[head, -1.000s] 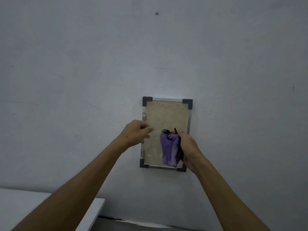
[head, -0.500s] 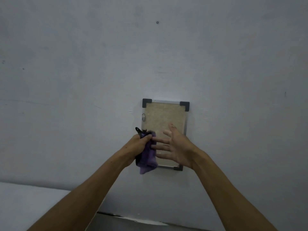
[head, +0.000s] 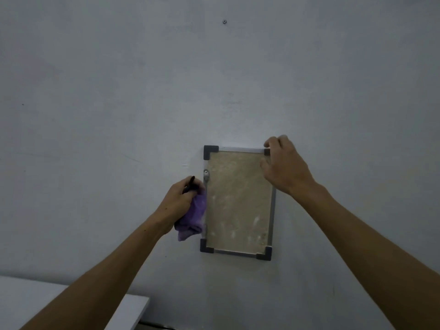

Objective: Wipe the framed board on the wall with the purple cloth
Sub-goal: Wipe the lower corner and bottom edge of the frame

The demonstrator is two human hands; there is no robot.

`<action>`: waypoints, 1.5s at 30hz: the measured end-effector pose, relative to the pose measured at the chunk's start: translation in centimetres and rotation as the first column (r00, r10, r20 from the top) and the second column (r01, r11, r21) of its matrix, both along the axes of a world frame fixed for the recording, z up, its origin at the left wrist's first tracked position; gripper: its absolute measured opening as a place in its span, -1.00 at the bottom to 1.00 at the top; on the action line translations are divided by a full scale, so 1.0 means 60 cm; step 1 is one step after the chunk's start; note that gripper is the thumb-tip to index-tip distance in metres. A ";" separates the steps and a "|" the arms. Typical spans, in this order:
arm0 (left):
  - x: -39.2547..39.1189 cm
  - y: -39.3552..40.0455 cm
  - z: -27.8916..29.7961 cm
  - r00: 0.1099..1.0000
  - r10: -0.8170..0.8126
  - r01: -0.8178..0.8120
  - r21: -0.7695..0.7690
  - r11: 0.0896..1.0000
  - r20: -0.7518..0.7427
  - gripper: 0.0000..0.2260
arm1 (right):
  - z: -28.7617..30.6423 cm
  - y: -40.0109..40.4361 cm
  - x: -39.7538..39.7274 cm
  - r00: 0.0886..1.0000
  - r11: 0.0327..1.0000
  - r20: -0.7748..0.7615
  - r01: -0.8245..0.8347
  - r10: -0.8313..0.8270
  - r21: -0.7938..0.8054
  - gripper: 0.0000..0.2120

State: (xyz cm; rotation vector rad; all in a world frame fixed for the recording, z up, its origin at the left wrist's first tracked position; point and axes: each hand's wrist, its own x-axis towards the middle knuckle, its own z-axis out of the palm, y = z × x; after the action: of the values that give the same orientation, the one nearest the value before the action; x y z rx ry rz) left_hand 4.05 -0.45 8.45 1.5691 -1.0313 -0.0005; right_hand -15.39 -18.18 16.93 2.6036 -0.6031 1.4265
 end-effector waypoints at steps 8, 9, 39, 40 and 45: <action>0.015 -0.031 -0.019 0.995 -0.081 0.082 0.006 0.997 -0.064 -0.54 | -0.018 -0.046 0.028 0.996 0.953 0.017 0.085 -0.083 -0.290 -0.72; 0.018 -0.031 -0.021 0.997 -0.072 0.072 0.026 0.997 0.016 -0.63 | -0.023 -0.050 0.030 0.998 0.957 0.037 0.062 -0.053 -0.283 -0.74; 0.029 -0.049 -0.009 0.608 0.059 -0.165 0.053 0.985 0.791 -0.86 | -0.039 -0.067 0.033 0.963 0.980 0.194 -0.166 0.186 -0.113 -0.72; 0.030 -0.051 -0.003 0.632 0.120 -0.174 -0.011 0.985 0.765 -0.85 | -0.036 -0.068 0.031 0.964 0.979 0.181 -0.176 0.193 -0.104 -0.71; 0.009 -0.061 -0.039 0.650 0.037 -0.151 0.082 0.985 0.759 -0.87 | -0.031 -0.063 0.027 0.964 0.979 0.176 -0.190 0.200 -0.074 -0.72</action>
State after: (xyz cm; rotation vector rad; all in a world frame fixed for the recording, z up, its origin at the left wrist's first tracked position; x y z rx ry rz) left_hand 4.57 -4.11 6.13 1.7863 -1.6193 0.7407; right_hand -13.79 -21.98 15.07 2.5667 -0.3248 1.7280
